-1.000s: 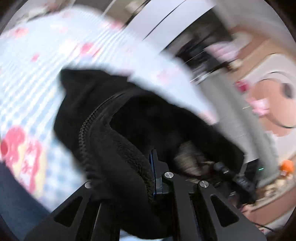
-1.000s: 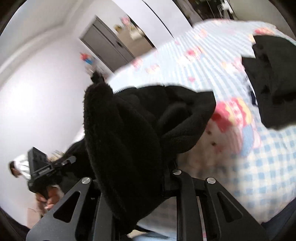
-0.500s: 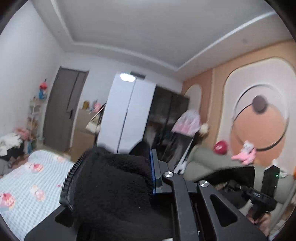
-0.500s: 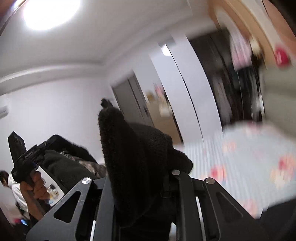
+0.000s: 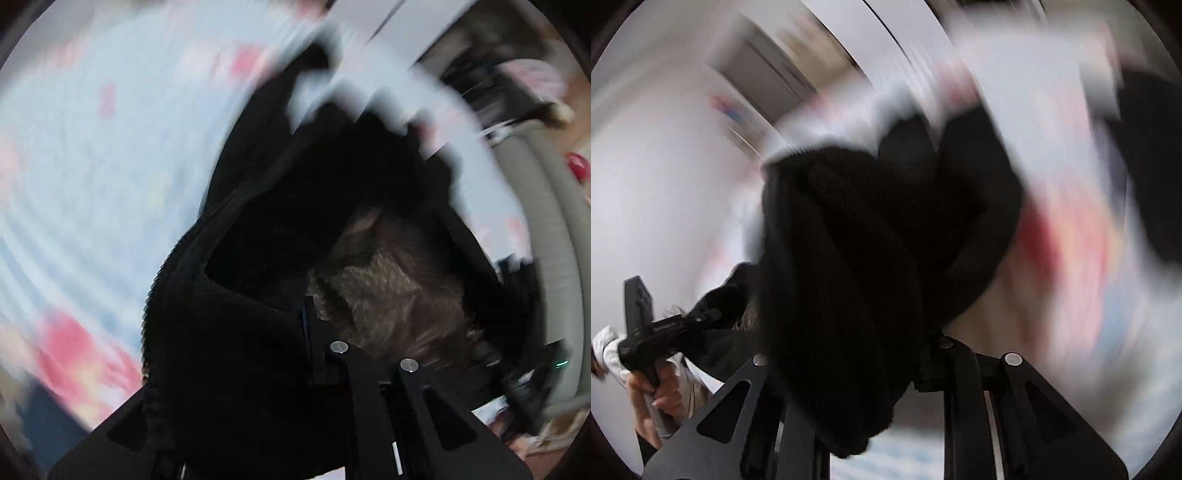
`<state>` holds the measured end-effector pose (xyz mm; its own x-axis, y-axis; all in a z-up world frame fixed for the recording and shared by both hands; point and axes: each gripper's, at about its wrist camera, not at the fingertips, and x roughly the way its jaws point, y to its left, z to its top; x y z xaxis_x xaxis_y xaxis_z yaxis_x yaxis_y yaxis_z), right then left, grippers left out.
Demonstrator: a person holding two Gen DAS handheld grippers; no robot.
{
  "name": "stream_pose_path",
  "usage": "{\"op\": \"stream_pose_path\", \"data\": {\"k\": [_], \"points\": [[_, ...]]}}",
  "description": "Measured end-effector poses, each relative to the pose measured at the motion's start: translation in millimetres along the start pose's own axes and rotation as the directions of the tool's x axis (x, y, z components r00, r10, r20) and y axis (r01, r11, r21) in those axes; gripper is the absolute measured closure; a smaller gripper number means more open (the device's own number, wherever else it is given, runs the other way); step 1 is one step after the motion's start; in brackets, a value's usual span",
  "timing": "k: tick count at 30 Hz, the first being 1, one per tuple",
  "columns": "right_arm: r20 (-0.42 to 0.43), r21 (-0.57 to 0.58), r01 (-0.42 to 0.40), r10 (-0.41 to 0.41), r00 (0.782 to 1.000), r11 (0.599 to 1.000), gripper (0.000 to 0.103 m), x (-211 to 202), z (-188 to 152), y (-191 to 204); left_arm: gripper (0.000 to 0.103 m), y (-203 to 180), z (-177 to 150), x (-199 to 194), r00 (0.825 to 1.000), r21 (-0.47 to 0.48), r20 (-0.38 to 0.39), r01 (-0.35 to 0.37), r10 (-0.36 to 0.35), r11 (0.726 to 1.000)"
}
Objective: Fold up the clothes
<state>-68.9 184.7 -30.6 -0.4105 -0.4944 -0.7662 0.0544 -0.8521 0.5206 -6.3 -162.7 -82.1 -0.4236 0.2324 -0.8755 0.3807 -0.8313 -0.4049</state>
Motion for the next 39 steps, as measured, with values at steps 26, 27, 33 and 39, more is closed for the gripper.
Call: {"op": "stream_pose_path", "data": {"k": [26,27,33,39], "points": [[0.143,-0.090,0.004,0.009,0.990,0.996,0.088,-60,-129,33,0.094,19,-114,-42,0.983,0.077,0.027,0.178,-0.181,0.981],[0.109,-0.100,0.034,-0.023,0.994,0.994,0.088,-50,-134,31,0.094,24,-119,-30,0.988,0.077,-0.001,0.156,-0.156,0.985],[-0.107,-0.046,0.135,-0.139,0.984,0.990,0.078,36,-116,-13,0.075,34,-111,1,0.986,0.023,-0.136,0.104,-0.100,0.994],[-0.064,-0.151,0.082,-0.092,0.994,0.985,0.056,-9,-98,13,0.055,31,-109,-48,1.000,0.164,-0.012,0.023,-0.021,0.986]]}}
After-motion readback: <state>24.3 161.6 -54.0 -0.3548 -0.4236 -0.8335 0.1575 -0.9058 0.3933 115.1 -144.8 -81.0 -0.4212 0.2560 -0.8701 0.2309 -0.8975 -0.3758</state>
